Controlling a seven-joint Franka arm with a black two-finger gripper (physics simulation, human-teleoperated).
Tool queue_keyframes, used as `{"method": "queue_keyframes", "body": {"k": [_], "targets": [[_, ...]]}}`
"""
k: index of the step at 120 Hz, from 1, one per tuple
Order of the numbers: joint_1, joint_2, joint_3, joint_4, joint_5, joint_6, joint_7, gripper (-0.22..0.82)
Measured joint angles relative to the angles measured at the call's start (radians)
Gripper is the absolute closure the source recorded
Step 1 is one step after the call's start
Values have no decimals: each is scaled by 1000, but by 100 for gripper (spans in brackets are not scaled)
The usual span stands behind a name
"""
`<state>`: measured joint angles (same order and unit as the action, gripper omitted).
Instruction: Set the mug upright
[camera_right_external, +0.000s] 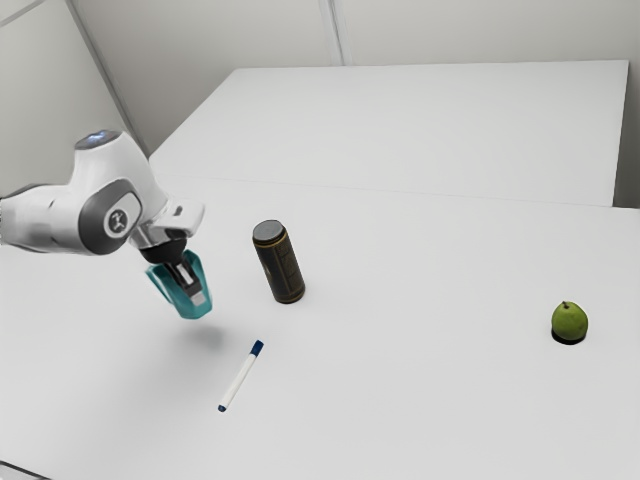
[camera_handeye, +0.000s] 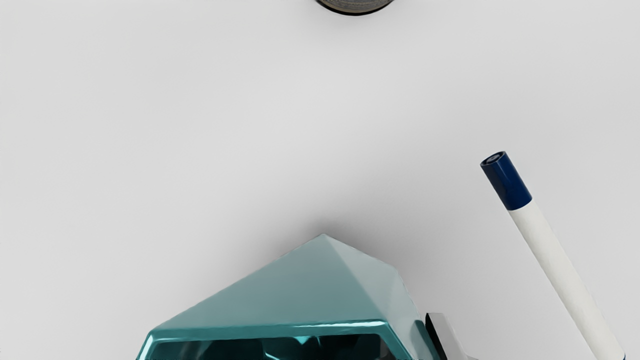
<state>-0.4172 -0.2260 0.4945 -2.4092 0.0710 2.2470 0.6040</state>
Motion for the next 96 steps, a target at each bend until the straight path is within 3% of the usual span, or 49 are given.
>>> {"method": "queue_keyframes", "body": {"k": [50,96], "targets": [[-10,9,-31,-111,88,286,-121,77],[-27,15,-59,-124,92,364,-185,77]]}}
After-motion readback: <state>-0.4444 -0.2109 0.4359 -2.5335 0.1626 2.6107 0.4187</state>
